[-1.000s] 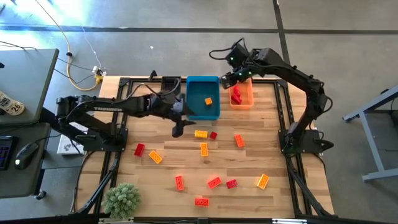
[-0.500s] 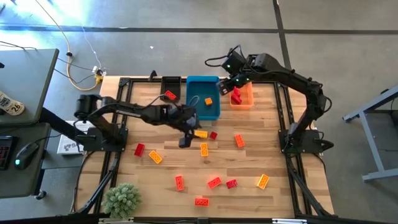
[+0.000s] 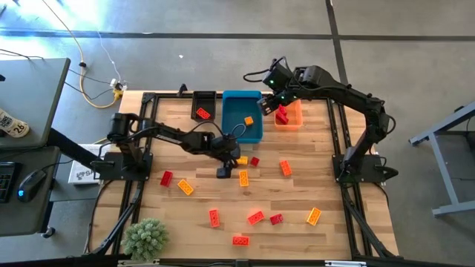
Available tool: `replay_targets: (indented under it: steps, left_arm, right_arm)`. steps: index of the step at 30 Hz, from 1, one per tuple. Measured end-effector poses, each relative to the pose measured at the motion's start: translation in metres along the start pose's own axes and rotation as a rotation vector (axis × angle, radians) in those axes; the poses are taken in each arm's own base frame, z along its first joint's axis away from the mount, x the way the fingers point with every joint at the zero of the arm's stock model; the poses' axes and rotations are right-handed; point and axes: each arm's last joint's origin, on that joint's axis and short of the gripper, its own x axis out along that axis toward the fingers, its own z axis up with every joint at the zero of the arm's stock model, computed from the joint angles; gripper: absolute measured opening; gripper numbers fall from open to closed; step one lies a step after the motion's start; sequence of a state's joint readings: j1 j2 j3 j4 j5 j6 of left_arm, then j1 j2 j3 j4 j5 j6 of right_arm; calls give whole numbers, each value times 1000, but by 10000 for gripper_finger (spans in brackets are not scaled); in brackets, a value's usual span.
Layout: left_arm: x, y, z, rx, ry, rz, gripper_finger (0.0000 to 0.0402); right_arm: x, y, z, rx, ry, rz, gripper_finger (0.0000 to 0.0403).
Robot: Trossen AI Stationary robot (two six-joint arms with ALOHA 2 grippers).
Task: Sort & place blocks by color
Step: Put the yellow game piece into the blue bin
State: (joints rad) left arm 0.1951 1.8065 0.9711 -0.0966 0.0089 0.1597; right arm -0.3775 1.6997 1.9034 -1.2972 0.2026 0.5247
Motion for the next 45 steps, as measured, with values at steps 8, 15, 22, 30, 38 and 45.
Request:
replay_targets:
  steps: [8,15,22,30,38,45]
  left_arm:
    - [16,0,-7,2,27,9,239]
    - [23,0,-6,7,8,51,237]
    - [23,0,-6,3,1,55,192]
    - [23,1,-6,0,7,56,132]
    - [23,1,-6,-2,8,62,114]
    - [21,1,-6,-18,9,68,113]
  right_arm:
    - [0,0,0,0,0,0,172]
    - [0,0,0,0,1,1,172]
    - [0,0,0,-7,2,2,172]
    - [0,0,0,-34,3,3,172]
    - [0,0,0,-36,3,3,172]
    - [0,0,0,-36,3,2,172]
